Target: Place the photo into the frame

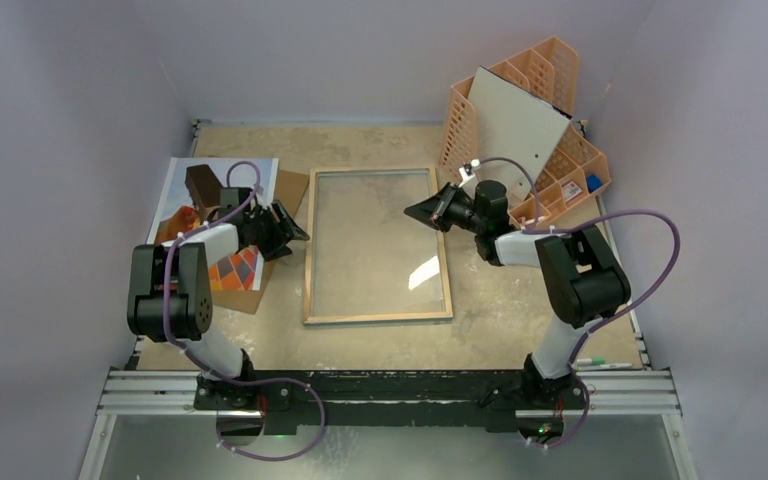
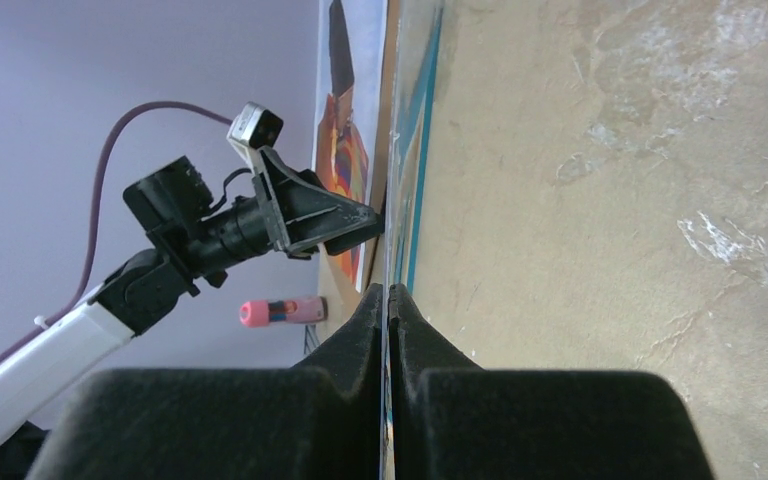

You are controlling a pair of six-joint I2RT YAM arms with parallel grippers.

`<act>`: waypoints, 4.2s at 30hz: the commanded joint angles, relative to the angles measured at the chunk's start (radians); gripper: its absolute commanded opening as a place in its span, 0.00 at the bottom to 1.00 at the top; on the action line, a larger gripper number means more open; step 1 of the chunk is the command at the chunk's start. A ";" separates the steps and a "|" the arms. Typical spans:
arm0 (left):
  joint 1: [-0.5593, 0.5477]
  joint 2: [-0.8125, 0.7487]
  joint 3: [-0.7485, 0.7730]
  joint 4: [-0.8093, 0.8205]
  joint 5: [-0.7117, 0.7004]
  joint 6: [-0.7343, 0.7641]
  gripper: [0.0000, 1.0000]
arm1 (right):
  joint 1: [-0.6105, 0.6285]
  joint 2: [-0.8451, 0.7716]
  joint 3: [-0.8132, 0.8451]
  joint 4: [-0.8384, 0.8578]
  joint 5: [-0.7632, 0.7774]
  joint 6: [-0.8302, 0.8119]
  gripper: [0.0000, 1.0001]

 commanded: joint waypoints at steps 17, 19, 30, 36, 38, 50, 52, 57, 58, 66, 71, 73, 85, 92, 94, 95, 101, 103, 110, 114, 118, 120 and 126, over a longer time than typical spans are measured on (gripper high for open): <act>-0.019 0.062 0.048 0.035 0.014 0.001 0.54 | 0.004 -0.004 0.016 0.180 -0.049 -0.024 0.00; -0.020 0.067 0.050 0.030 0.011 0.001 0.54 | 0.004 -0.008 0.012 0.197 -0.050 -0.025 0.00; -0.025 0.077 0.054 0.028 0.005 0.001 0.51 | 0.004 0.016 0.029 0.105 -0.015 -0.044 0.00; -0.035 0.082 0.051 0.024 -0.004 0.002 0.51 | 0.004 0.025 0.038 0.088 0.009 -0.049 0.00; -0.037 0.083 0.051 0.024 -0.005 0.003 0.51 | 0.004 0.030 0.038 0.089 0.012 -0.049 0.00; -0.067 0.099 0.055 -0.002 -0.053 0.001 0.50 | 0.004 0.066 0.047 0.108 0.014 -0.048 0.00; -0.069 0.104 0.057 -0.011 -0.060 0.001 0.50 | 0.004 0.071 0.047 0.116 0.017 -0.047 0.00; -0.078 0.113 0.057 -0.019 -0.065 0.002 0.47 | 0.004 0.083 0.031 0.150 0.022 -0.036 0.00; -0.079 0.113 0.057 -0.021 -0.065 0.002 0.47 | 0.005 0.084 0.028 0.155 0.024 -0.032 0.00; -0.083 0.121 0.066 -0.039 -0.078 0.011 0.44 | 0.004 0.092 0.003 0.208 0.037 -0.042 0.00; -0.084 0.122 0.074 -0.049 -0.082 0.016 0.44 | 0.004 0.100 -0.008 0.242 0.043 -0.041 0.00; -0.083 0.123 0.076 -0.050 -0.079 0.018 0.44 | 0.004 0.110 -0.007 0.237 0.044 -0.041 0.00; -0.087 0.135 0.073 -0.045 -0.062 0.019 0.44 | 0.005 0.165 0.036 0.199 0.048 -0.054 0.00; -0.086 0.144 0.078 -0.045 -0.052 0.022 0.44 | 0.004 0.171 0.041 0.213 0.073 -0.093 0.00; -0.087 0.146 0.082 -0.044 -0.034 0.020 0.43 | 0.004 0.164 0.038 0.217 0.084 -0.109 0.00; -0.089 0.148 0.086 -0.043 -0.029 0.019 0.42 | 0.004 0.164 0.039 0.221 0.085 -0.113 0.00; -0.088 0.153 0.100 -0.055 -0.034 0.027 0.42 | 0.006 0.183 0.037 0.250 0.079 -0.093 0.00; -0.088 0.154 0.100 -0.057 -0.040 0.031 0.42 | 0.008 0.188 0.038 0.246 0.080 -0.097 0.00; -0.088 0.161 0.120 -0.089 -0.074 0.054 0.42 | 0.006 0.188 0.080 0.168 0.086 -0.162 0.00; -0.089 0.160 0.132 -0.105 -0.090 0.067 0.45 | 0.007 0.175 0.099 0.132 0.093 -0.185 0.00; -0.088 0.164 0.138 -0.115 -0.095 0.076 0.47 | 0.006 0.163 0.144 0.029 0.100 -0.233 0.00; -0.088 0.169 0.143 -0.125 -0.100 0.085 0.47 | 0.006 0.163 0.176 -0.030 0.098 -0.258 0.00; -0.088 0.183 0.170 -0.188 -0.149 0.109 0.45 | 0.010 0.180 0.233 -0.128 0.084 -0.292 0.00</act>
